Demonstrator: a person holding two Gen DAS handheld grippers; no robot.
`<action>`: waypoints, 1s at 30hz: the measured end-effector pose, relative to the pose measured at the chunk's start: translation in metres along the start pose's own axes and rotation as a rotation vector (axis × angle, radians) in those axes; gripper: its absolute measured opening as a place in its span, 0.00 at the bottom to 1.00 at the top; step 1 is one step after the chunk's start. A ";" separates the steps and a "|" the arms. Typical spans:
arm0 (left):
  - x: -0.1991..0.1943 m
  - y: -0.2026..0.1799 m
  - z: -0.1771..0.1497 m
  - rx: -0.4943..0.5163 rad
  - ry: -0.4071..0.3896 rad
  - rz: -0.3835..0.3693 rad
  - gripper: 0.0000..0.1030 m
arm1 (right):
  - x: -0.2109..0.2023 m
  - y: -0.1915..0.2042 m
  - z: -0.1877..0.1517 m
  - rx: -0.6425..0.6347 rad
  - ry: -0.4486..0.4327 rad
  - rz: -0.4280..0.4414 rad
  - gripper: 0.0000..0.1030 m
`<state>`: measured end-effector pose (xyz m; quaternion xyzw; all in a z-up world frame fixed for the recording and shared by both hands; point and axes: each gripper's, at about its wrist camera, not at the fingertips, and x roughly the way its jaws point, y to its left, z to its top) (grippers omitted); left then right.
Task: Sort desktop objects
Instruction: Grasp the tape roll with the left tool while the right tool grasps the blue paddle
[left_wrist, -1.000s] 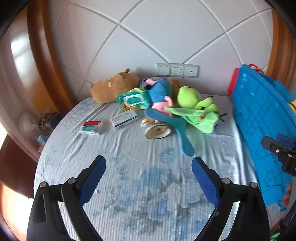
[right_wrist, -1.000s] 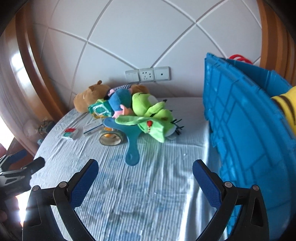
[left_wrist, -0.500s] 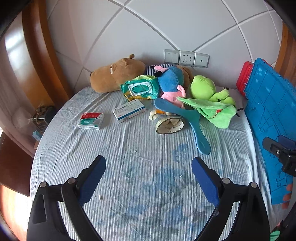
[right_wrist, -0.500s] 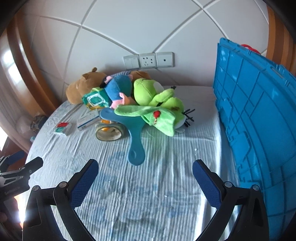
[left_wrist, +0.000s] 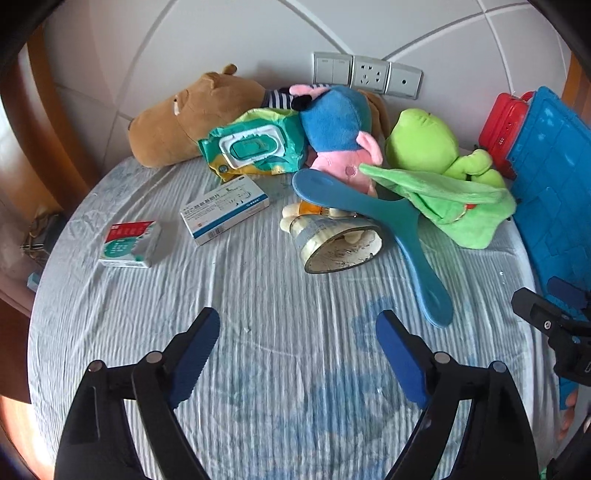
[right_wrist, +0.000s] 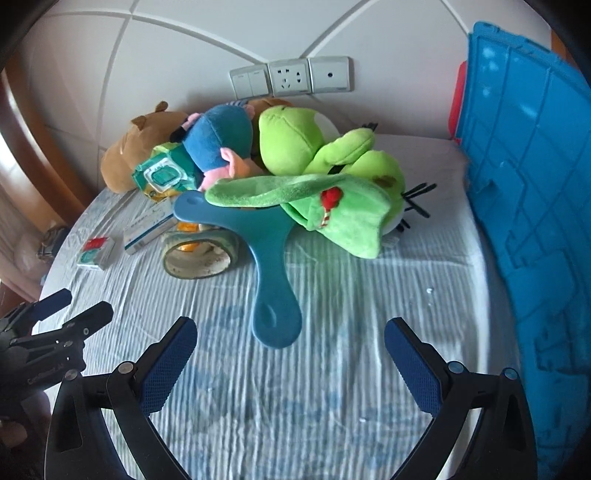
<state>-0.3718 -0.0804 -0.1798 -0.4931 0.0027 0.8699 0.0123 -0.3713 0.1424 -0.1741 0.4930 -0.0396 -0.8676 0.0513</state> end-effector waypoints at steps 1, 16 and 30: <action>0.009 0.001 0.002 0.004 0.005 0.002 0.85 | 0.008 0.001 0.001 0.003 0.005 0.000 1.00; 0.126 -0.011 0.035 0.058 0.057 0.001 0.72 | 0.118 0.007 0.025 -0.003 0.075 -0.030 1.00; 0.124 -0.003 0.031 0.036 0.072 -0.006 0.18 | 0.156 0.014 0.027 -0.058 0.125 -0.050 0.37</action>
